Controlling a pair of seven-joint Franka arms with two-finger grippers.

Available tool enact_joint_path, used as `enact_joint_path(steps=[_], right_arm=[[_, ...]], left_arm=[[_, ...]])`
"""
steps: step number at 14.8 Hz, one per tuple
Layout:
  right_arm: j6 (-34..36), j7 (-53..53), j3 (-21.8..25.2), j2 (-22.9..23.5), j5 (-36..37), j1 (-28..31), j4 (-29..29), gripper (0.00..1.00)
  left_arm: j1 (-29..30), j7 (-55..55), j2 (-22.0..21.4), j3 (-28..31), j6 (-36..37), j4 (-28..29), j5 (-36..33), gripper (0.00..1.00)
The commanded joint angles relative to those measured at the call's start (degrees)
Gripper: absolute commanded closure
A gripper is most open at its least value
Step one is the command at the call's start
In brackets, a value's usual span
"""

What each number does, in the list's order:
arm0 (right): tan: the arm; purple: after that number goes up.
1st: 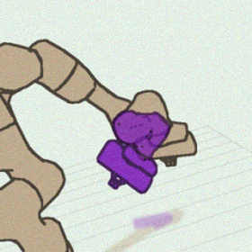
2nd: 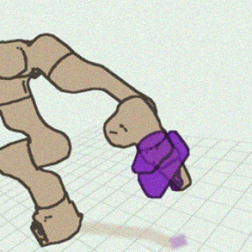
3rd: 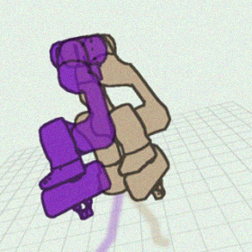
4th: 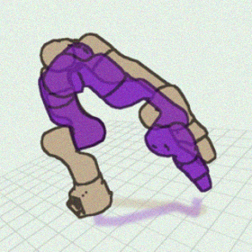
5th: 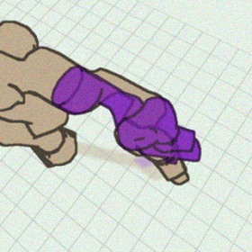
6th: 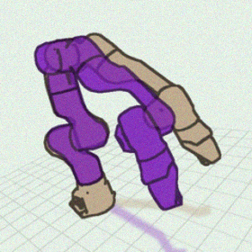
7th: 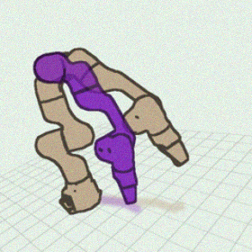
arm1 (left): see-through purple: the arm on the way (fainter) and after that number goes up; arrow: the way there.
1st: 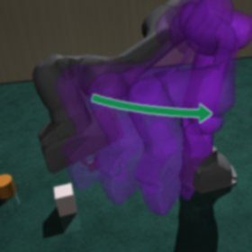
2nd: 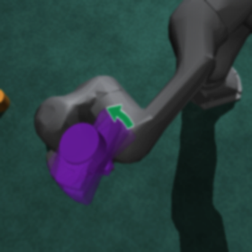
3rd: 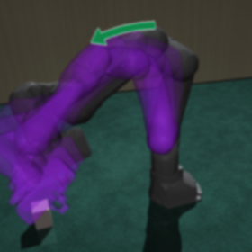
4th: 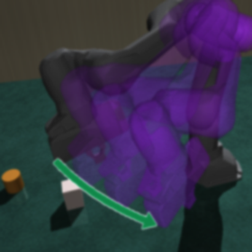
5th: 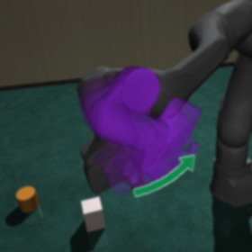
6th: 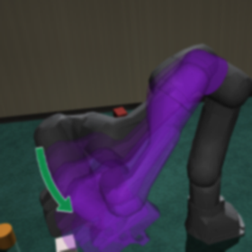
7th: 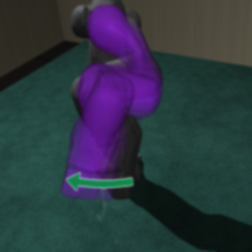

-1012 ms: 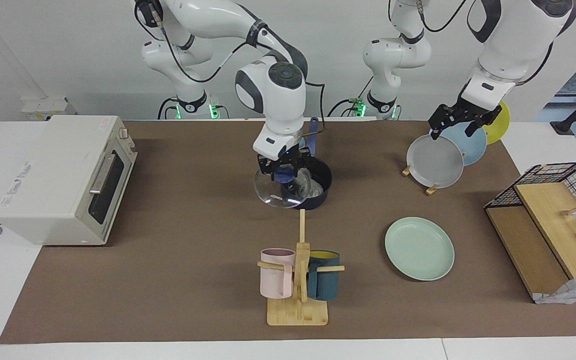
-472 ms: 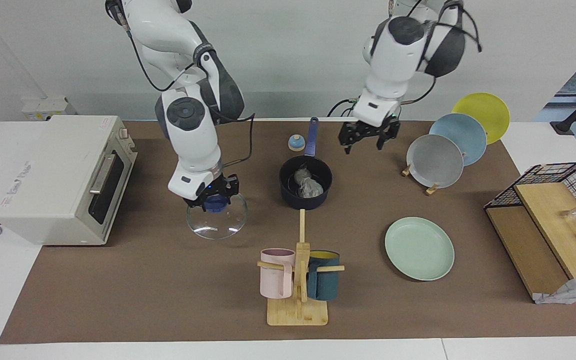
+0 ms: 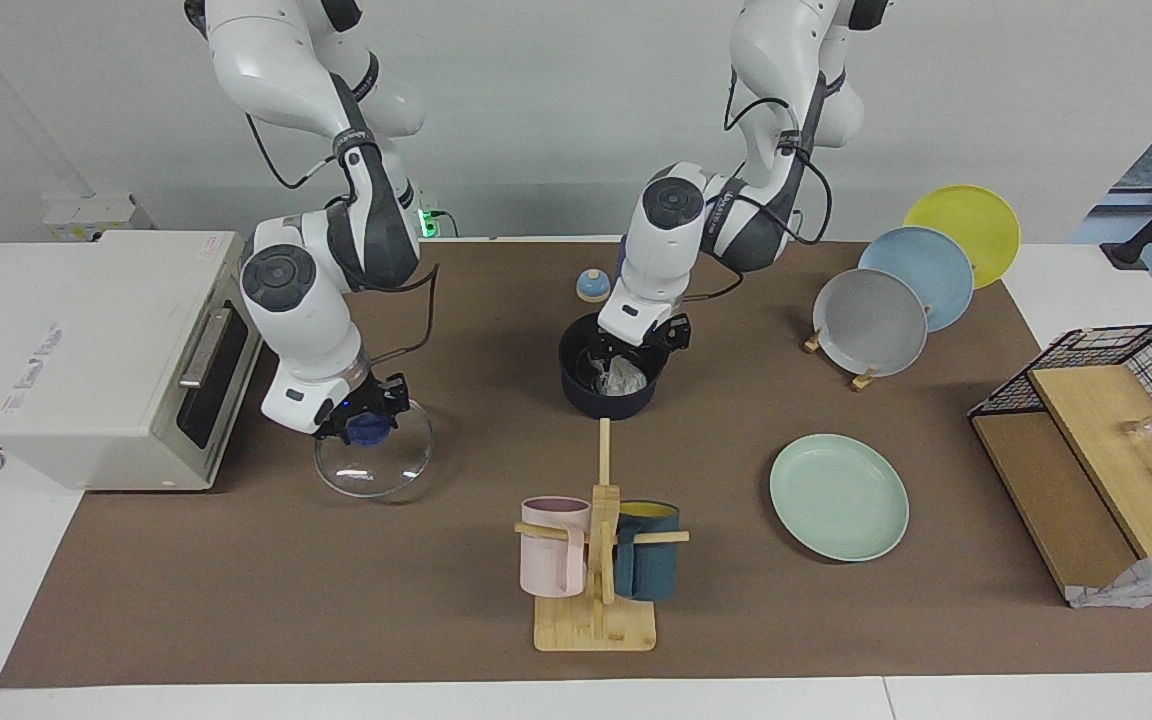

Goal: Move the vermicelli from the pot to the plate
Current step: 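Set the lid down with the right gripper while the left gripper grasps vermicelli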

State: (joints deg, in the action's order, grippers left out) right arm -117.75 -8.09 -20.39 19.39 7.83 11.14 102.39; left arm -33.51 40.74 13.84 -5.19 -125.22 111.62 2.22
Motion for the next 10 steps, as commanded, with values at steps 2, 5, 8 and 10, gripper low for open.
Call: enact_joint_path(steps=[2, 5, 8, 10], right_arm=[[-6.9, -2.8, -0.8, -4.2, -0.5, 2.8, 8.6, 0.32], [-10.6, -2.9, -0.8, -4.6, -0.5, 3.4, 12.2, 0.30], [-10.7, -2.7, -0.8, -4.7, -0.5, 3.4, 12.3, 0.04], [-9.3, -2.7, -0.9, -4.7, -0.5, 3.4, 10.6, 0.00]], left_arm=[[-2.6, 0.0, 2.6, 1.1, -2.4, -0.1, 1.0, 0.00], [-2.8, 0.5, 3.1, 1.1, -3.3, -0.1, 1.0, 0.00], [-3.9, 0.4, 3.2, 1.1, -3.2, 0.1, 1.1, 0.12], [-3.9, 0.2, 3.1, 1.1, -2.7, 0.0, 1.0, 0.92]])
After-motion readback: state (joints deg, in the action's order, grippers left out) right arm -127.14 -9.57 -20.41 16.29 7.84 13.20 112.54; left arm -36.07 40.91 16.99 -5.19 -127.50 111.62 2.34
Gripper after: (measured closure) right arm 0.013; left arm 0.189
